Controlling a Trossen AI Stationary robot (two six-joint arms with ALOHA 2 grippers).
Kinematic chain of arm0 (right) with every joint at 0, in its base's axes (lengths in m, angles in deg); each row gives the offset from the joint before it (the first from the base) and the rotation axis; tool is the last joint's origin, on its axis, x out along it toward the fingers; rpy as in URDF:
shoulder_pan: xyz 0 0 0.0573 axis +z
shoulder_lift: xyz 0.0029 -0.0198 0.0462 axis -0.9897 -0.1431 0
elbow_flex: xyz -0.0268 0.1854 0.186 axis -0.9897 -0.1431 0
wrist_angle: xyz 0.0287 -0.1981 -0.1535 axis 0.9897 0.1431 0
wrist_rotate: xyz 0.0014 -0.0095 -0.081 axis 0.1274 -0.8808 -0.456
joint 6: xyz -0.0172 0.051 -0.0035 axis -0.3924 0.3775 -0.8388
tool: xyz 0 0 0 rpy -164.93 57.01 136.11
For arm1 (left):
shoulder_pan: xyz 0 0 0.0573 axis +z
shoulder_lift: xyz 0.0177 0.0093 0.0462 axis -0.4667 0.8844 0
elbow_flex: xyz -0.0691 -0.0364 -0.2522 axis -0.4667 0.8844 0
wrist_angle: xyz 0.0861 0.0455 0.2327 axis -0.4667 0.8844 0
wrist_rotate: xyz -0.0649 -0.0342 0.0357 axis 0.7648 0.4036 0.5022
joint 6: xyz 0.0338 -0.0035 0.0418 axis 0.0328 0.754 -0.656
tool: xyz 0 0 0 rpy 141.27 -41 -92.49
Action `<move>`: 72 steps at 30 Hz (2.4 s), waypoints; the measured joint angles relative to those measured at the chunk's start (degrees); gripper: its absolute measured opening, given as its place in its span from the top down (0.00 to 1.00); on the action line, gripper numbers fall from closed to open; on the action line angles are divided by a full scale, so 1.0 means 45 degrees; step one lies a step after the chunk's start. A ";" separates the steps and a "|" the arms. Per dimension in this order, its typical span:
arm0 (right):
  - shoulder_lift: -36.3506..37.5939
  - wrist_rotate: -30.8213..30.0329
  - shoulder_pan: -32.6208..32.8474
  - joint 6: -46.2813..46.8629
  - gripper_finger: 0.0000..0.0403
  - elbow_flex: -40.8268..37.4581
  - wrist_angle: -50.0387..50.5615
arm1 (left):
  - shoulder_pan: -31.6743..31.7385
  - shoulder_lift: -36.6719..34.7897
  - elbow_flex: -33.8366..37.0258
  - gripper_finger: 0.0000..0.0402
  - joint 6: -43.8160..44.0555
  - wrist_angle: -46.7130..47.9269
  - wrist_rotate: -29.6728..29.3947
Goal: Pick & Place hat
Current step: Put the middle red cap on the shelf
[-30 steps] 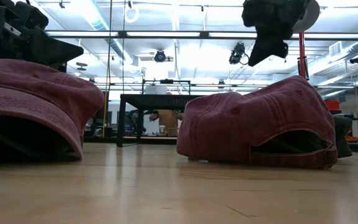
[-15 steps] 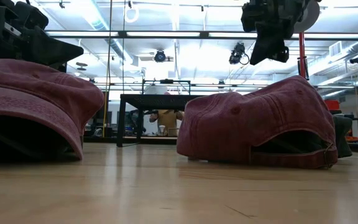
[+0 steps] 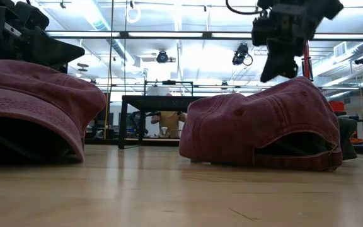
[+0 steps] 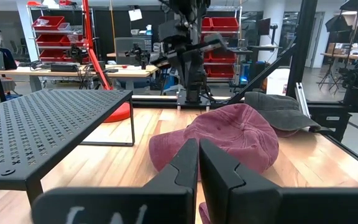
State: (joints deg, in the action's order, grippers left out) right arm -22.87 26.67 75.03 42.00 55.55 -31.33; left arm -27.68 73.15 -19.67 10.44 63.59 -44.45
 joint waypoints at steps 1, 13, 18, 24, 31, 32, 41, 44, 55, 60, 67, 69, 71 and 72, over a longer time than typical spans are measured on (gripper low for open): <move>0.0106 -0.0009 0.0005 0.0179 0.93 -0.0285 -0.0290 | 0.0000 0.0000 -0.0004 0.95 -0.0004 0.0000 0.0000; 0.1446 0.0424 -0.0282 0.2809 0.66 -0.3578 -0.4841 | 0.0001 0.0000 0.0000 0.95 -0.0005 0.0000 0.0000; 0.1473 0.0320 -0.0612 0.3254 0.54 -0.4365 -0.5266 | 0.0003 0.0000 0.0000 0.95 -0.0005 0.0005 0.0000; 0.1398 0.0086 -0.1296 0.3583 0.45 -0.5054 -0.6132 | 0.0004 0.0000 0.0000 0.95 -0.0004 0.0005 0.0000; 0.0607 0.0538 -0.2028 0.3267 0.40 -0.5061 -0.6763 | 0.0002 0.0000 -0.0002 0.95 -0.0004 0.0005 0.0000; 0.0481 0.0588 -0.2082 0.3192 0.40 -0.5063 -0.6757 | 0.0000 0.0000 0.0000 0.95 0.0000 0.0005 0.0000; -0.0628 0.0636 -0.2307 0.2231 0.39 -0.5066 -0.7642 | 0.0005 0.0000 0.0000 0.95 0.0000 0.0005 0.0000; -0.1011 0.0628 -0.2349 0.2021 0.39 -0.5066 -0.7913 | 0.0002 0.0000 0.0000 0.95 -0.0005 0.0005 0.0000; -0.1225 0.1372 -0.2861 0.2185 0.39 -0.5066 -0.8091 | 0.0001 0.0000 -0.0001 0.95 -0.0004 0.0006 0.0000; -0.0576 0.2127 -0.2503 0.2014 0.39 -0.5066 -0.7561 | 0.0000 0.0000 0.0000 0.95 -0.0005 0.0005 0.0000; 0.0527 0.2420 -0.1294 0.0636 0.39 -0.4973 -0.5706 | 0.0000 0.0000 0.0000 0.95 -0.0004 0.0008 0.0000; 0.0763 0.2414 -0.1047 0.0037 0.39 -0.4590 -0.4854 | 0.0000 0.0000 0.0000 0.95 -0.0005 0.0010 0.0000; 0.0911 0.2409 -0.0869 -0.0697 0.39 -0.4051 -0.4056 | 0.0000 0.0000 0.0000 0.95 -0.0005 0.0010 0.0000; 0.0919 0.2409 -0.0799 -0.1052 0.39 -0.3764 -0.3663 | 0.0000 0.0000 0.0000 0.95 -0.0001 0.0005 0.0000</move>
State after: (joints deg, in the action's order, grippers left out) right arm -18.74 37.51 71.43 37.27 38.61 -47.81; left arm -27.68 73.15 -19.67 10.44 63.61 -44.45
